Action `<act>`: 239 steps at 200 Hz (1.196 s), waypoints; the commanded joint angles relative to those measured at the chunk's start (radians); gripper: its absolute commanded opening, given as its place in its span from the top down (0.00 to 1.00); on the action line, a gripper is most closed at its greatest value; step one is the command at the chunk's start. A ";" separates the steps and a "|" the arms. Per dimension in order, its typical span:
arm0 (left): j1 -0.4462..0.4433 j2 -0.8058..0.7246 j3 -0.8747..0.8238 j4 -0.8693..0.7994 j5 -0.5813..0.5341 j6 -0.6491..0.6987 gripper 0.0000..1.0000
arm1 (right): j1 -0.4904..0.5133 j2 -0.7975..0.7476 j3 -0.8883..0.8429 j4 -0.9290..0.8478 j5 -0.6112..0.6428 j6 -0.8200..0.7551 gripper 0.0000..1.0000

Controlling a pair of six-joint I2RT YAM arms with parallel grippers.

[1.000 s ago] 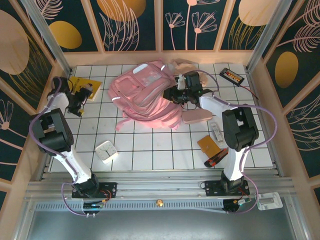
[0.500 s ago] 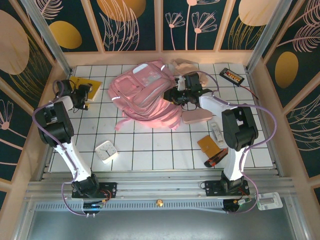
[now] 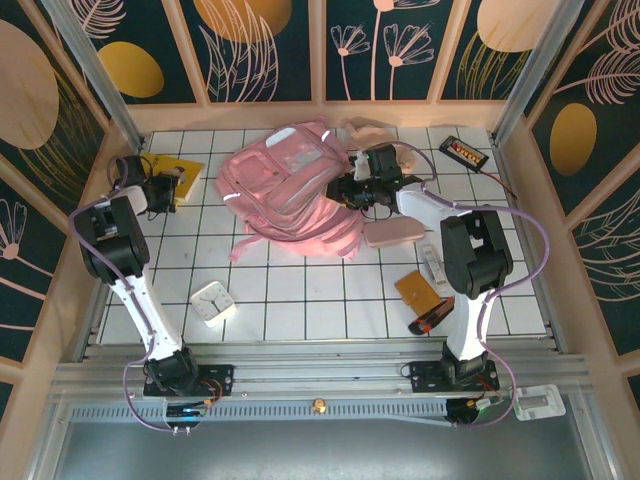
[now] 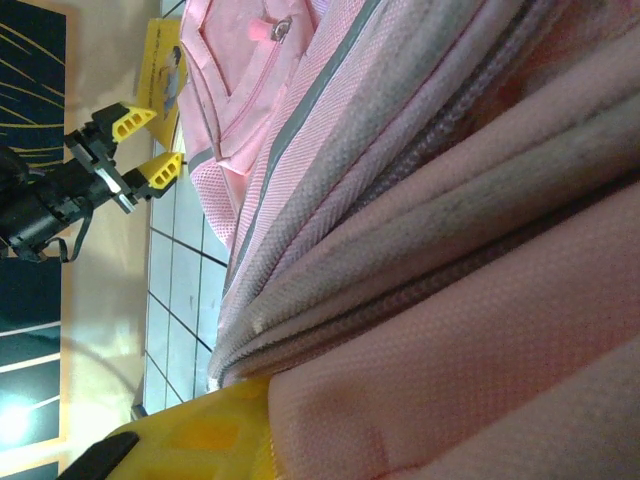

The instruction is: Pack the student bag

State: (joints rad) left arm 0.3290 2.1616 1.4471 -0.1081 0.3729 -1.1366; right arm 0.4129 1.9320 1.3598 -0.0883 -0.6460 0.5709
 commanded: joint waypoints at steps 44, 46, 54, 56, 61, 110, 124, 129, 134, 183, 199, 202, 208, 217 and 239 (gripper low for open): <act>0.006 0.101 0.119 -0.155 -0.068 0.019 0.88 | -0.001 -0.014 -0.023 0.070 0.051 0.030 0.72; 0.006 0.104 0.121 -0.157 -0.068 0.020 0.89 | -0.001 -0.015 -0.025 0.072 0.051 0.033 0.72; 0.006 0.111 0.127 -0.163 -0.063 0.027 0.95 | -0.001 -0.019 -0.030 0.080 0.051 0.039 0.72; 0.006 0.113 0.127 -0.164 -0.062 0.027 0.97 | -0.001 -0.020 -0.032 0.081 0.051 0.040 0.72; 0.005 0.113 0.124 -0.163 -0.060 0.029 1.00 | 0.000 -0.021 -0.033 0.084 0.052 0.041 0.72; 0.006 -0.016 0.015 -0.089 0.016 0.056 1.00 | 0.001 -0.021 0.000 0.065 0.072 0.026 0.72; 0.005 -0.089 -0.047 -0.025 0.059 0.033 1.00 | -0.001 -0.016 0.015 0.062 0.072 0.023 0.73; 0.006 -0.114 -0.064 -0.007 0.077 0.026 1.00 | -0.001 -0.014 0.021 0.061 0.072 0.022 0.73; 0.005 -0.139 -0.083 0.012 0.091 0.021 1.00 | -0.001 -0.011 0.029 0.058 0.072 0.020 0.73; 0.004 -0.397 -0.225 0.124 0.193 -0.027 1.00 | 0.002 0.001 0.068 0.074 0.059 0.039 0.73; 0.003 -0.487 -0.252 0.118 0.202 -0.023 1.00 | 0.006 0.001 0.072 0.085 0.052 0.047 0.74; 0.003 -0.504 -0.257 0.117 0.202 -0.023 1.00 | 0.007 0.000 0.071 0.085 0.052 0.047 0.74; 0.003 -0.537 -0.269 0.116 0.200 -0.023 1.00 | 0.009 -0.001 0.074 0.085 0.052 0.046 0.74; 0.002 -0.579 -0.285 0.116 0.204 -0.024 1.00 | 0.013 -0.001 0.079 0.082 0.053 0.049 0.74; -0.021 -0.671 -0.336 0.133 0.239 -0.042 1.00 | 0.022 0.001 0.089 0.078 0.050 0.051 0.74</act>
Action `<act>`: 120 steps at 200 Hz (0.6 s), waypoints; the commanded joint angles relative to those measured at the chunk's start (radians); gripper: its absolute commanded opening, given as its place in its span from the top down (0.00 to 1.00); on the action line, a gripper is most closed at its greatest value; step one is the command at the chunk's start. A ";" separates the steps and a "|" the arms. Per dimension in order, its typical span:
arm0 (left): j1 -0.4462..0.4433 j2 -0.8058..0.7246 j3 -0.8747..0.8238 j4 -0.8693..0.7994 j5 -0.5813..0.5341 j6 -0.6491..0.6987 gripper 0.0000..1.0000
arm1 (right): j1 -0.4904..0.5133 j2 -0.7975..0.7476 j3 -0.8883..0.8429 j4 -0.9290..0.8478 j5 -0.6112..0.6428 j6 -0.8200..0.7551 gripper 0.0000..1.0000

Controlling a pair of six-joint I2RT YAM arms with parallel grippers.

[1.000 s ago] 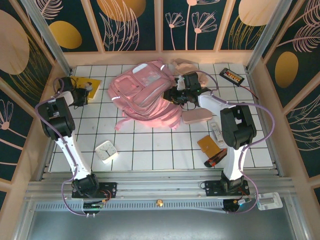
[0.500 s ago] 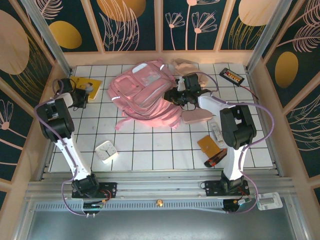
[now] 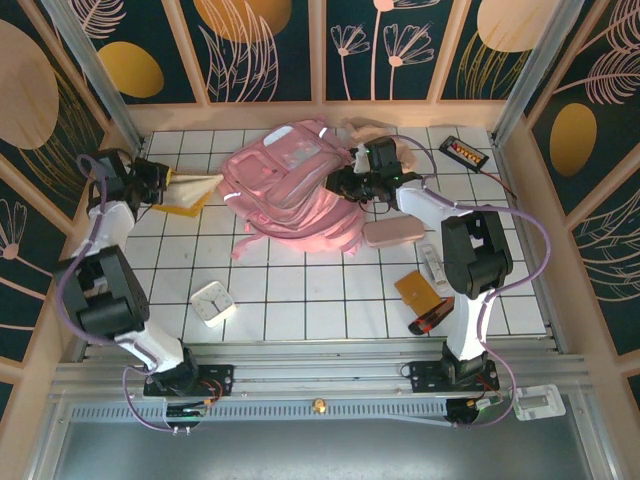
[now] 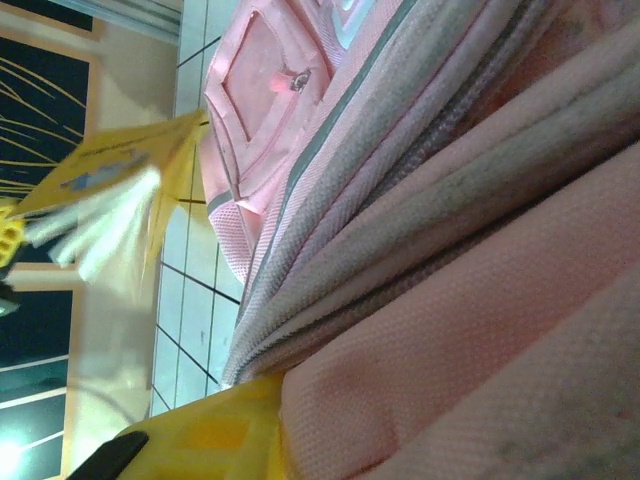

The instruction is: Pack the student bag

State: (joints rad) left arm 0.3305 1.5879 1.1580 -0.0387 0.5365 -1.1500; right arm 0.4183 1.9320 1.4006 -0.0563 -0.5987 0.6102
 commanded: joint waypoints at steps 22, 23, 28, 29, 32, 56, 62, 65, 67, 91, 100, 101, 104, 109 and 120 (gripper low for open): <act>-0.078 -0.168 -0.105 0.092 0.138 -0.058 1.00 | 0.019 0.004 0.058 0.040 0.004 0.018 0.74; -0.080 -0.171 -0.108 0.092 0.141 -0.058 1.00 | 0.019 0.004 0.057 0.041 0.004 0.019 0.74; -0.092 -0.187 -0.122 0.089 0.149 -0.059 1.00 | 0.020 0.003 0.056 0.042 0.002 0.019 0.74; -0.095 -0.192 -0.124 0.088 0.152 -0.059 1.00 | 0.020 0.003 0.056 0.042 0.002 0.019 0.74; -0.103 -0.202 -0.133 0.085 0.155 -0.059 1.00 | 0.022 0.003 0.056 0.043 0.002 0.017 0.74; -0.125 -0.303 -0.234 0.038 0.159 -0.048 1.00 | 0.029 -0.007 0.044 0.033 0.003 0.008 0.73; -0.124 -0.323 -0.254 -0.001 0.141 -0.031 1.00 | 0.031 -0.007 0.043 0.026 -0.001 0.005 0.71; -0.124 -0.328 -0.261 -0.026 0.132 -0.019 1.00 | 0.032 -0.006 0.042 0.021 -0.001 0.004 0.70; -0.124 -0.330 -0.265 -0.041 0.126 -0.011 0.97 | 0.033 -0.008 0.040 0.019 -0.002 0.002 0.70; -0.120 -0.325 -0.325 -0.154 0.052 0.069 0.67 | 0.041 -0.022 0.032 -0.019 0.006 -0.016 0.62; -0.116 -0.315 -0.345 -0.163 0.022 0.087 0.62 | 0.040 -0.036 0.026 -0.049 0.027 -0.031 0.55; -0.114 -0.314 -0.346 -0.163 0.018 0.089 0.61 | 0.039 -0.039 0.025 -0.054 0.031 -0.034 0.54; -0.112 -0.310 -0.351 -0.168 0.007 0.095 0.59 | 0.037 -0.046 0.025 -0.073 0.044 -0.044 0.51; -0.105 -0.303 -0.358 -0.171 -0.013 0.106 0.57 | 0.036 -0.058 0.025 -0.112 0.073 -0.060 0.48; -0.091 -0.283 -0.367 -0.164 -0.043 0.121 0.55 | 0.025 -0.091 0.024 -0.208 0.141 -0.099 0.45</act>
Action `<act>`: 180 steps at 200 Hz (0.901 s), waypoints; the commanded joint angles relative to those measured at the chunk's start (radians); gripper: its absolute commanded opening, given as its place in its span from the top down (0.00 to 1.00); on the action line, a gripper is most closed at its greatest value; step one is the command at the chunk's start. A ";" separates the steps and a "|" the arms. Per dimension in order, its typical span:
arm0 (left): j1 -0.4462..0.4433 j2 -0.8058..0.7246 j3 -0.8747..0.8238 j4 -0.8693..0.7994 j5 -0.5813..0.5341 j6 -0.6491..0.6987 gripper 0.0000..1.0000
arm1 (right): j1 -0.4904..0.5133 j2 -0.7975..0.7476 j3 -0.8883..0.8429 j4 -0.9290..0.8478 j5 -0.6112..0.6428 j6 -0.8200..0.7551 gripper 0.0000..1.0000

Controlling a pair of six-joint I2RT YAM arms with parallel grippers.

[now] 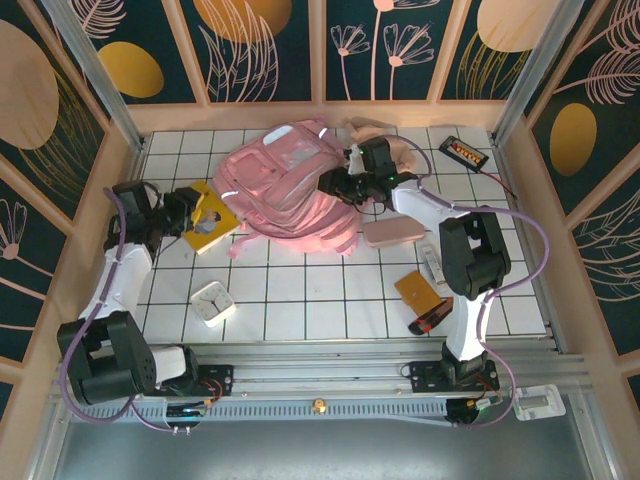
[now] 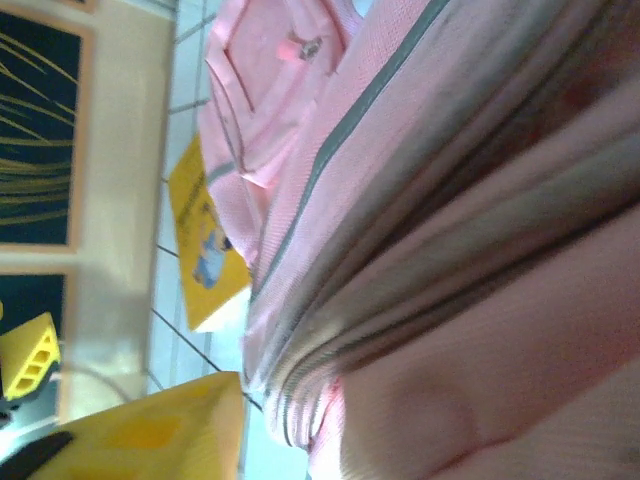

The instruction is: Pack the student bag

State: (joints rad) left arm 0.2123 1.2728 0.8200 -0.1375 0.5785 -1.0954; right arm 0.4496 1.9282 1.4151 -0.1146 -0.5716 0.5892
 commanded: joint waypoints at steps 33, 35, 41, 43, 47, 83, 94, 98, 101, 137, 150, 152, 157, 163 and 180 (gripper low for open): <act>0.078 0.136 -0.002 -0.058 -0.100 0.136 0.46 | -0.017 -0.184 0.017 -0.445 0.330 -0.150 0.44; 0.082 0.142 0.003 -0.062 -0.105 0.142 0.46 | -0.015 -0.187 0.020 -0.457 0.343 -0.153 0.44; 0.088 0.160 0.019 -0.079 -0.117 0.163 0.46 | -0.005 -0.196 0.030 -0.493 0.376 -0.161 0.43; 0.090 0.168 0.025 -0.082 -0.120 0.169 0.45 | -0.002 -0.198 0.036 -0.502 0.384 -0.164 0.43; 0.094 0.178 0.035 -0.089 -0.125 0.184 0.44 | 0.002 -0.201 0.045 -0.521 0.395 -0.168 0.43; 0.126 0.267 0.088 -0.124 -0.150 0.259 0.38 | 0.069 -0.117 0.235 -0.646 0.437 -0.195 0.40; 0.133 0.290 0.097 -0.125 -0.158 0.280 0.37 | 0.107 -0.068 0.335 -0.677 0.457 -0.233 0.40; 0.135 0.299 0.102 -0.128 -0.160 0.286 0.37 | 0.122 -0.049 0.369 -0.673 0.440 -0.252 0.41; 0.136 0.306 0.106 -0.131 -0.162 0.294 0.37 | 0.132 -0.037 0.389 -0.664 0.424 -0.266 0.40; 0.139 0.387 0.146 -0.137 -0.164 0.360 0.37 | 0.194 0.186 0.615 -0.487 -0.057 -0.282 0.39; 0.139 0.417 0.146 -0.132 -0.166 0.378 0.37 | 0.215 0.287 0.709 -0.424 -0.162 -0.251 0.39; 0.140 0.421 0.168 -0.130 -0.166 0.379 0.37 | 0.218 0.302 0.725 -0.419 -0.169 -0.245 0.39; 0.141 0.430 0.177 -0.123 -0.164 0.384 0.37 | 0.223 0.341 0.768 -0.410 -0.181 -0.233 0.39; 0.141 0.434 0.182 -0.120 -0.168 0.390 0.37 | 0.228 0.383 0.813 -0.396 -0.196 -0.215 0.39; 0.141 0.491 0.206 -0.123 -0.181 0.414 0.38 | 0.234 0.465 0.886 -0.351 -0.243 -0.145 0.39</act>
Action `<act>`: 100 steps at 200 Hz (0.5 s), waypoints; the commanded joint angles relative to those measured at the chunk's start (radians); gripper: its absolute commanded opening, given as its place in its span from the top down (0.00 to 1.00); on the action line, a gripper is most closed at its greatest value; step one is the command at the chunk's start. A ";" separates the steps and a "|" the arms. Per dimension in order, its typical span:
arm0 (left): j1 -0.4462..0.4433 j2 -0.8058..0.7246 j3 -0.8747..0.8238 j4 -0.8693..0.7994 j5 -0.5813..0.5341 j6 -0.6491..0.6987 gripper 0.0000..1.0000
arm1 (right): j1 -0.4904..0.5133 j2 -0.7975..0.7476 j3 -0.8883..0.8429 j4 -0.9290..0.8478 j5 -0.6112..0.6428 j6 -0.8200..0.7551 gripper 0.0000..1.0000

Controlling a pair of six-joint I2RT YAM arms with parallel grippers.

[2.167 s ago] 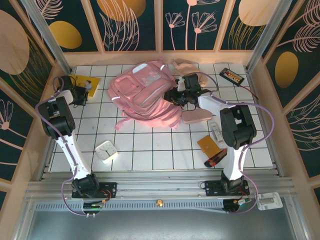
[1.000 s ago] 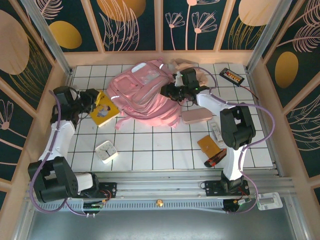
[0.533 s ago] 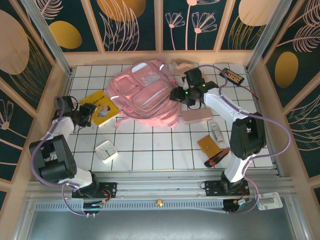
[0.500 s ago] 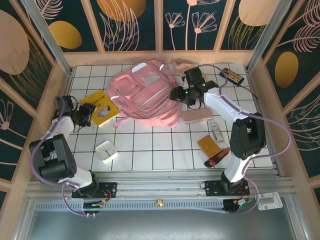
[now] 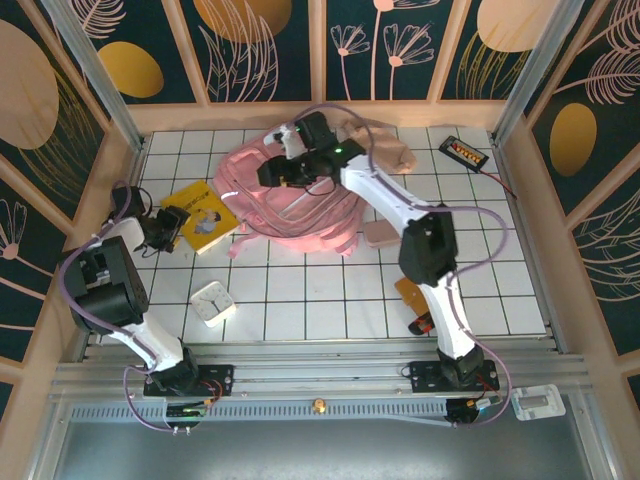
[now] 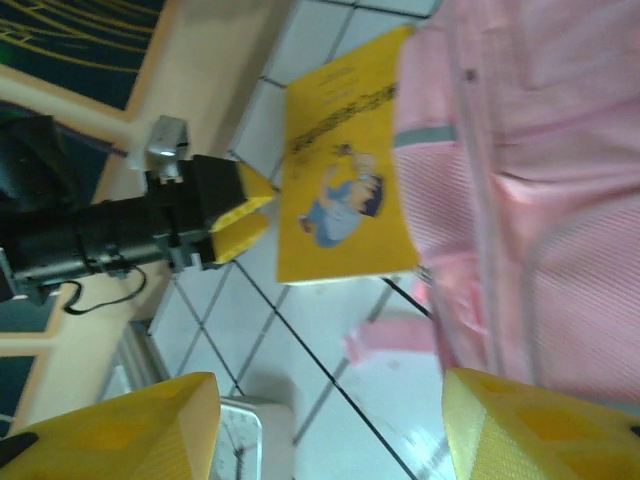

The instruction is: Pack the student bag

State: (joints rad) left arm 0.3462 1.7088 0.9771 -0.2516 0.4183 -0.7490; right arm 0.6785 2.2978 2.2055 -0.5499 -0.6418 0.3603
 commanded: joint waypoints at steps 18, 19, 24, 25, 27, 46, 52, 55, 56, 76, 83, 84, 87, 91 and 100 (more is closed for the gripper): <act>0.007 0.097 0.085 -0.028 -0.034 0.096 0.39 | 0.007 0.114 0.086 0.138 -0.184 0.126 0.38; 0.008 0.099 0.087 -0.029 -0.034 0.096 0.39 | 0.007 0.114 0.085 0.142 -0.184 0.127 0.38; 0.007 0.107 0.095 -0.031 -0.035 0.101 0.39 | 0.007 0.114 0.075 0.152 -0.183 0.133 0.38; 0.008 0.108 0.098 -0.031 -0.035 0.102 0.39 | 0.007 0.114 0.073 0.154 -0.183 0.134 0.38; 0.008 0.111 0.100 -0.031 -0.035 0.102 0.39 | 0.006 0.114 0.070 0.158 -0.183 0.136 0.38; 0.007 0.140 0.126 -0.030 -0.024 0.108 0.41 | 0.009 0.119 0.027 0.216 -0.196 0.167 0.39; 0.007 0.148 0.133 -0.033 -0.023 0.112 0.42 | 0.011 0.127 0.018 0.235 -0.202 0.180 0.39; 0.007 0.153 0.136 -0.034 -0.023 0.112 0.42 | 0.014 0.133 0.017 0.246 -0.206 0.186 0.39; 0.007 0.154 0.136 -0.034 -0.023 0.112 0.42 | 0.014 0.135 0.017 0.248 -0.206 0.187 0.39; 0.007 0.178 0.153 -0.046 -0.020 0.132 0.44 | 0.034 0.190 0.043 0.306 -0.233 0.227 0.39; 0.007 0.186 0.158 -0.049 -0.018 0.139 0.46 | 0.041 0.209 0.056 0.319 -0.237 0.243 0.39; 0.006 0.187 0.158 -0.049 -0.018 0.140 0.46 | 0.042 0.211 0.057 0.321 -0.237 0.245 0.39; 0.006 0.191 0.159 -0.049 -0.017 0.143 0.47 | 0.043 0.219 0.062 0.327 -0.238 0.251 0.39; 0.005 0.196 0.161 -0.050 -0.016 0.147 0.49 | 0.047 0.227 0.064 0.336 -0.240 0.262 0.39; 0.006 0.210 0.165 -0.054 -0.015 0.156 0.51 | 0.049 0.238 0.066 0.354 -0.244 0.281 0.40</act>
State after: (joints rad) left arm 0.3462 1.8793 1.1156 -0.2699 0.4026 -0.6399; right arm 0.6987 2.4653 2.2456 -0.2932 -0.8364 0.5636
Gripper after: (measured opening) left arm 0.514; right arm 0.608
